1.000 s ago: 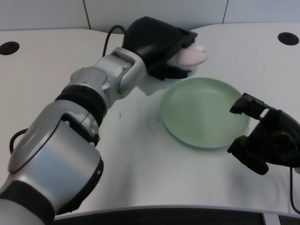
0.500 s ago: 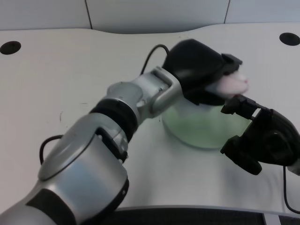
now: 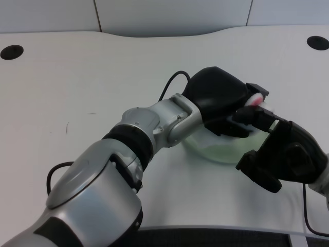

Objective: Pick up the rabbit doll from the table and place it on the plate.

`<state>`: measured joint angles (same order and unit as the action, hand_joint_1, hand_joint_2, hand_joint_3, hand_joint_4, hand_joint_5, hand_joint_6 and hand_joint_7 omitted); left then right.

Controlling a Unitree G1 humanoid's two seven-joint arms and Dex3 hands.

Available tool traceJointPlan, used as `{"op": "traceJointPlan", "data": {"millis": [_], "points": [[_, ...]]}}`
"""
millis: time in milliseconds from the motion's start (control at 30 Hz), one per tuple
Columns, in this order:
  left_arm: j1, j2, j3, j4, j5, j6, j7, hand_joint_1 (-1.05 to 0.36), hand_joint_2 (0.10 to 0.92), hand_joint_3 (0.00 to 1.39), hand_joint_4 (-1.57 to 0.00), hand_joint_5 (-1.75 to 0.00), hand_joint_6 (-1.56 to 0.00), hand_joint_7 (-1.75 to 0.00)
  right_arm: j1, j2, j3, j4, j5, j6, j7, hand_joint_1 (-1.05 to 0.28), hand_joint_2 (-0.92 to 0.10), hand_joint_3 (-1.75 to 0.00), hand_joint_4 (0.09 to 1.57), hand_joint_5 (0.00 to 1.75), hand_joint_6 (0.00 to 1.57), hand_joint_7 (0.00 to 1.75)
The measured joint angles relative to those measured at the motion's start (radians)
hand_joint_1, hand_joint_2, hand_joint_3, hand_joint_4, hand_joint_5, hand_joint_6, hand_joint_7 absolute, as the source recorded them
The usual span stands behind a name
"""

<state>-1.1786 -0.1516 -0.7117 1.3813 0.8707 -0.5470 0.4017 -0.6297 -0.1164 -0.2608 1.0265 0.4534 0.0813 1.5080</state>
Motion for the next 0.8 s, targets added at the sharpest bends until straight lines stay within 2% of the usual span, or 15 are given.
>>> {"op": "traceJointPlan", "data": {"millis": [67, 100, 133, 167, 233, 333, 367, 467, 633, 700, 800], "points": [[0.0, 0.003, -0.005, 0.0, 0.002, -0.004, 0.002, -0.65, 0.921, 0.66, -0.93, -1.75, -0.64, -1.75, 0.0, 0.0, 0.0, -0.002, 0.0, -0.001, 0.0, -0.58, -0.86, 0.0, 1.06, 1.75, 1.07, 0.96], [-0.001, 0.005, -0.013, 0.0, 0.006, 0.002, -0.002, -0.81, 0.921, 0.79, -0.38, -0.98, -0.31, -0.87, 0.0, 0.001, 0.0, -0.002, 0.0, -0.007, 0.001, -0.56, -0.87, 0.0, 1.06, 1.75, 1.05, 1.05], [-0.001, 0.008, -0.02, 0.0, 0.012, 0.017, -0.026, -0.87, 0.921, 0.84, -0.19, -0.69, -0.2, -0.57, 0.0, 0.001, 0.0, -0.002, 0.0, -0.016, 0.004, -0.55, -0.87, -0.01, 1.06, 1.75, 1.04, 1.09], [-0.001, 0.011, -0.027, 0.0, 0.02, 0.034, -0.057, -0.9, 0.921, 0.87, -0.08, -0.51, -0.14, -0.38, 0.0, 0.001, -0.001, -0.001, 0.0, -0.025, 0.01, -0.55, -0.87, -0.01, 1.06, 1.75, 1.03, 1.11], [-0.001, 0.021, -0.034, 0.003, 0.027, 0.057, -0.099, -0.92, 0.921, 0.89, -0.02, -0.42, -0.11, -0.28, 0.0, 0.001, -0.002, 0.002, 0.0, -0.035, 0.015, -0.55, -0.88, -0.01, 1.06, 1.75, 1.03, 1.13], [-0.001, 0.035, -0.034, 0.004, 0.027, 0.068, -0.108, -0.92, 0.921, 0.89, 0.0, -0.39, -0.1, -0.25, 0.0, 0.001, -0.002, 0.005, 0.0, -0.042, 0.018, -0.55, -0.88, -0.01, 1.06, 1.75, 1.02, 1.13], [0.0, 0.039, -0.03, 0.003, 0.022, 0.066, -0.112, -1.0, 0.921, 0.91, 0.0, -0.16, -0.05, -0.13, 0.0, 0.001, -0.002, 0.006, 0.0, -0.043, 0.019, -0.54, -0.88, -0.01, 1.05, 1.75, 1.01, 1.09], [0.001, 0.066, -0.003, 0.001, -0.005, 0.038, -0.119, -1.04, 0.921, 0.93, 0.0, -0.02, -0.02, -0.06, -0.001, 0.0, -0.003, 0.006, 0.0, -0.043, 0.023, -0.53, -0.88, -0.01, 1.04, 1.75, 1.01, 1.06], [0.015, 0.11, 0.096, -0.004, -0.105, -0.004, -0.181, -1.05, 0.921, 0.93, 0.0, 0.0, -0.01, -0.03, -0.002, -0.003, -0.003, 0.009, 0.0, -0.043, 0.026, -0.52, -0.88, -0.01, 1.04, 1.75, 1.02, 1.05], [0.017, 0.141, 0.143, -0.005, -0.149, -0.015, -0.212, -1.05, 0.921, 0.93, 0.0, 0.0, -0.01, -0.03, -0.002, -0.009, -0.003, 0.012, 0.0, -0.042, 0.026, -0.52, -0.88, -0.01, 1.04, 1.75, 1.02, 1.06], [0.038, 0.177, 0.23, -0.011, -0.242, -0.084, -0.253, -1.05, 0.921, 0.88, -0.1, -0.05, -0.1, -0.06, -0.003, -0.012, -0.003, 0.021, 0.0, -0.045, 0.027, -0.52, -0.89, -0.01, 1.05, 1.75, 0.99, 1.1]]}}
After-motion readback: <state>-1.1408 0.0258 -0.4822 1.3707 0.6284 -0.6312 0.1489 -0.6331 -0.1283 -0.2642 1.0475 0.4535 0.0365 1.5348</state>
